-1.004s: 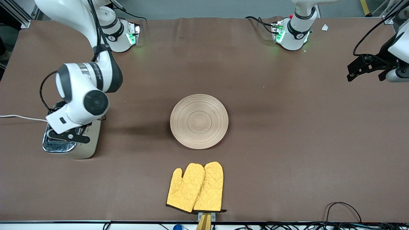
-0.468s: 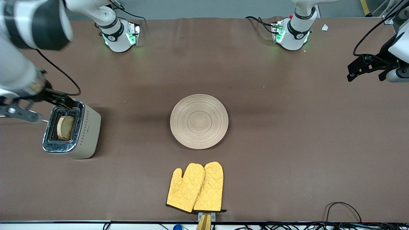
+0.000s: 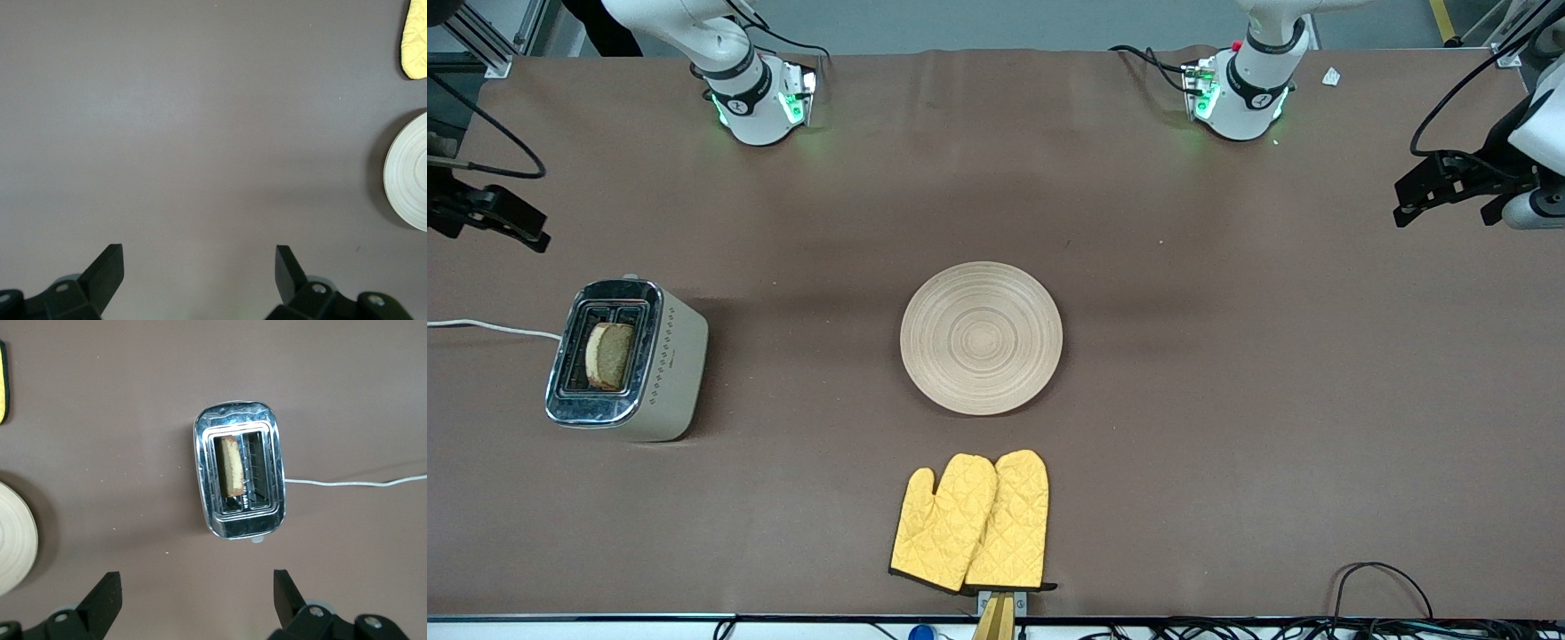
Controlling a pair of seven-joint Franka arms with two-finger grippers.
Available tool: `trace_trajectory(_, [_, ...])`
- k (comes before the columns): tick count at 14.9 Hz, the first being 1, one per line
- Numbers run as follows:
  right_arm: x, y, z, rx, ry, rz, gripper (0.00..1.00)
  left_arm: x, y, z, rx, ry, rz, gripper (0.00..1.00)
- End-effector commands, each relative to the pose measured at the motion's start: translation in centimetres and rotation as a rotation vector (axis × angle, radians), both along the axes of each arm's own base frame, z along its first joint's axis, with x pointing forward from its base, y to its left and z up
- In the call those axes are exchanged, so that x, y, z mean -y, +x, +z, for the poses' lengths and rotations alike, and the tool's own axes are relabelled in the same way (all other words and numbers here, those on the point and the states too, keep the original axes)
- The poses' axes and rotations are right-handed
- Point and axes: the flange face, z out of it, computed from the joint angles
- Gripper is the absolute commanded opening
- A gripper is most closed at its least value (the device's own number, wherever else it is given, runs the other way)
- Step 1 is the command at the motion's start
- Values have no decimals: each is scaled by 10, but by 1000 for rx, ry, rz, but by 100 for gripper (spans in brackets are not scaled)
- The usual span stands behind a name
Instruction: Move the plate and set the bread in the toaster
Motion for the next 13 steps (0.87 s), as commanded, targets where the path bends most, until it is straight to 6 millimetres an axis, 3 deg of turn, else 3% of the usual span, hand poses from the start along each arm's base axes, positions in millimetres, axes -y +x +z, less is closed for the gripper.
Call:
trace_trajectory(1, [26, -11, 2, -8, 44, 47, 100, 0, 1, 5, 13, 19, 13, 100])
trace_trajectory(3, [48, -12, -3, -18, 49, 67, 100, 0, 1, 4, 10, 21, 14, 100])
trace_trajectory(9, [40, -13, -25, -67, 96, 72, 100, 1, 0, 4, 10, 21, 13, 100])
trace_trajectory(13, [34, -17, -27, -85, 103, 76, 100, 3, 0, 4, 8, 21, 11, 100])
